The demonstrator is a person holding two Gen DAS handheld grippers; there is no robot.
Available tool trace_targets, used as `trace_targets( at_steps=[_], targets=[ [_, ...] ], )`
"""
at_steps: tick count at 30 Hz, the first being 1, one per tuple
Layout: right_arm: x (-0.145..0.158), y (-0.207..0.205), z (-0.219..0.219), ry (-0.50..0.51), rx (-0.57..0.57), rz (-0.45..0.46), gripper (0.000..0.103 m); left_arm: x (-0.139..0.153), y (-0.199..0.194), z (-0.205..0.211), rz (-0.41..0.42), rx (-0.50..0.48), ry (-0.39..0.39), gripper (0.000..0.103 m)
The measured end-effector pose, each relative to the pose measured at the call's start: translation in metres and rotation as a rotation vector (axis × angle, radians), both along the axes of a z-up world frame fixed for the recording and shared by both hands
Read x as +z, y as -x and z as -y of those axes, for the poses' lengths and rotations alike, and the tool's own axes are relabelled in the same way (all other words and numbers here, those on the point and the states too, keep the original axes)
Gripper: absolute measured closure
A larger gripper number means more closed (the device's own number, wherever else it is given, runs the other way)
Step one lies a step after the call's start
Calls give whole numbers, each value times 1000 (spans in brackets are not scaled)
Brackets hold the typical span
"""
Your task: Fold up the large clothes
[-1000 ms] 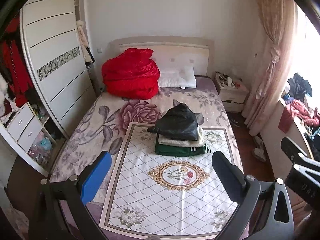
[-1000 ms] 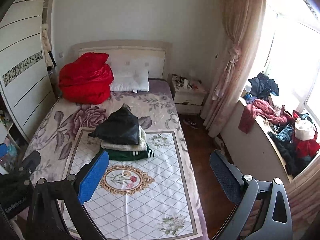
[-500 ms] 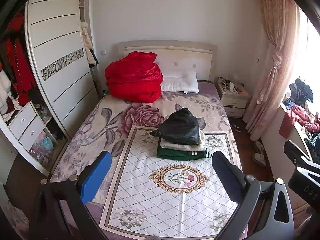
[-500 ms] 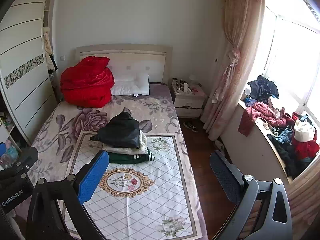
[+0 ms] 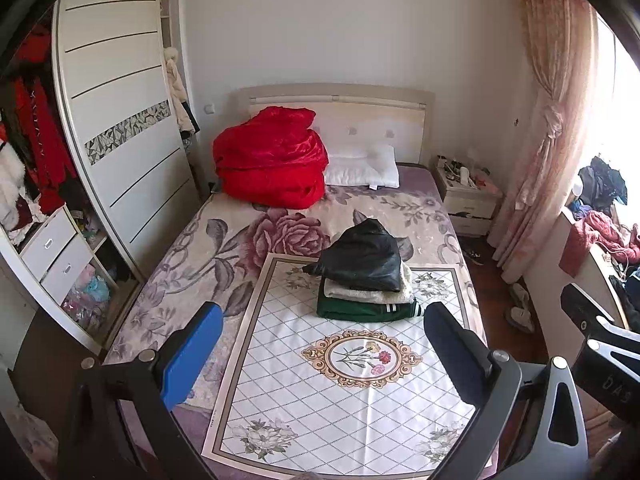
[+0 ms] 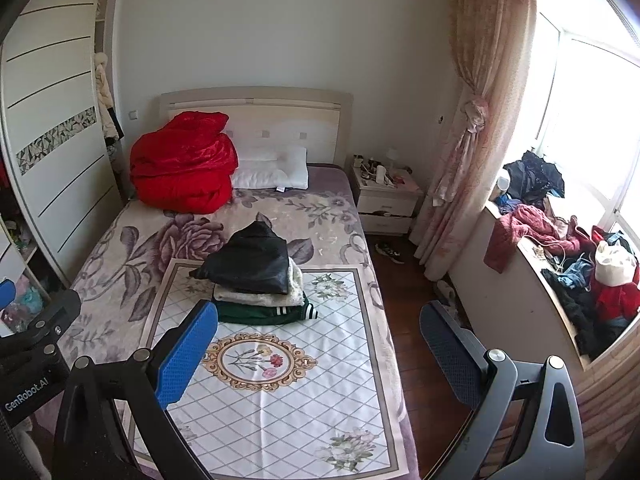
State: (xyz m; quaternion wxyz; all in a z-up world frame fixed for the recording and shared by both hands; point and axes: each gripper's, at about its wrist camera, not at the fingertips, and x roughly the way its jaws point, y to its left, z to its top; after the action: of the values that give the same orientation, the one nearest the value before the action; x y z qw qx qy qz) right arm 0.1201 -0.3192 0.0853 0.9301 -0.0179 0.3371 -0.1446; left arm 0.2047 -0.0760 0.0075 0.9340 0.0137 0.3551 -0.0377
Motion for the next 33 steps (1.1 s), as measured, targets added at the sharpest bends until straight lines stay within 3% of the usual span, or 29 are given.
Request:
trace_targets(
  at_steps=[33],
  targets=[
    [-4,11,-5,-24,5,7,1,8,4,-4,13,5,-7,0]
  ],
)
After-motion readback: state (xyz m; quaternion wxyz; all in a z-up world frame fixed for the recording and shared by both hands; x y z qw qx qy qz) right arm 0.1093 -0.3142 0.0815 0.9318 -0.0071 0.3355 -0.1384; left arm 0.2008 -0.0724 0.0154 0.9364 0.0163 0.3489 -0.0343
